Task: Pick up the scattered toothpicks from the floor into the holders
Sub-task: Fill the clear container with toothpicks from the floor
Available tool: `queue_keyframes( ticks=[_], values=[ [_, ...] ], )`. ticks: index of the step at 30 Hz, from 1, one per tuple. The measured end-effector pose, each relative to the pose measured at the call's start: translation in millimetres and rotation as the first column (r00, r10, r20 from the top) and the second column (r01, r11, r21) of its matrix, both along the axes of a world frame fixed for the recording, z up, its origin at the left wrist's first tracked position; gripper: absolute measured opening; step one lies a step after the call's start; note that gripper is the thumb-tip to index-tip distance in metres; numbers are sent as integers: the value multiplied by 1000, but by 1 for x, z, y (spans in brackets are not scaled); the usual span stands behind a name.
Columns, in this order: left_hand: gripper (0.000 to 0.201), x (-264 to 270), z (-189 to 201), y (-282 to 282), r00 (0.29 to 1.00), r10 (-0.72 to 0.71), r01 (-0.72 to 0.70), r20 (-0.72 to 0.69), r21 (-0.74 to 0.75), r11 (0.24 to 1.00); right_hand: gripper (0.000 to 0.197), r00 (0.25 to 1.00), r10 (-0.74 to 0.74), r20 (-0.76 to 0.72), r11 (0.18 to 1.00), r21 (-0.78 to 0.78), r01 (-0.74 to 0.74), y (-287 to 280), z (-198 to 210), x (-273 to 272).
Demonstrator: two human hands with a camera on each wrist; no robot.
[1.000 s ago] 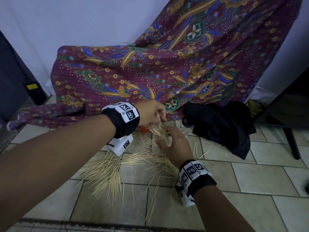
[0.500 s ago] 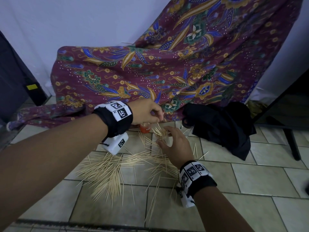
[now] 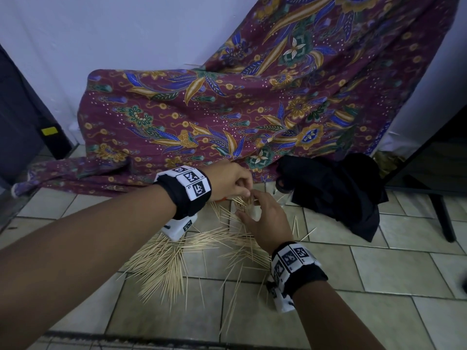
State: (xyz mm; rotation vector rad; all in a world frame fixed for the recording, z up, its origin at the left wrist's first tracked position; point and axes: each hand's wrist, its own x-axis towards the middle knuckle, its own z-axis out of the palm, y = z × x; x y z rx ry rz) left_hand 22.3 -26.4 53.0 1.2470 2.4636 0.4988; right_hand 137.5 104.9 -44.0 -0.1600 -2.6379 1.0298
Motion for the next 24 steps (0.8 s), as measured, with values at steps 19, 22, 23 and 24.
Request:
queue_keyframes(
  ticks=[19, 22, 23, 24],
  values=[
    [64, 13, -46, -43, 935, -281, 226, -215, -248, 942, 51, 996, -82, -25, 993, -81, 80, 7, -7, -4],
    [69, 14, -50, -41, 942, -263, 214, -209, -228, 950, 51, 996, -85, -23, 993, -84, 83, 7, -7, -4],
    [70, 13, -48, -41, 951, -235, 200, -202, -179, 963, 51, 996, -83, -25, 993, -83, 80, 7, -7, -3],
    [70, 11, -44, -41, 958, -206, 181, -201, -132, 974, 51, 997, -78, -27, 993, -86, 76, 7, -6, -3]
  ],
)
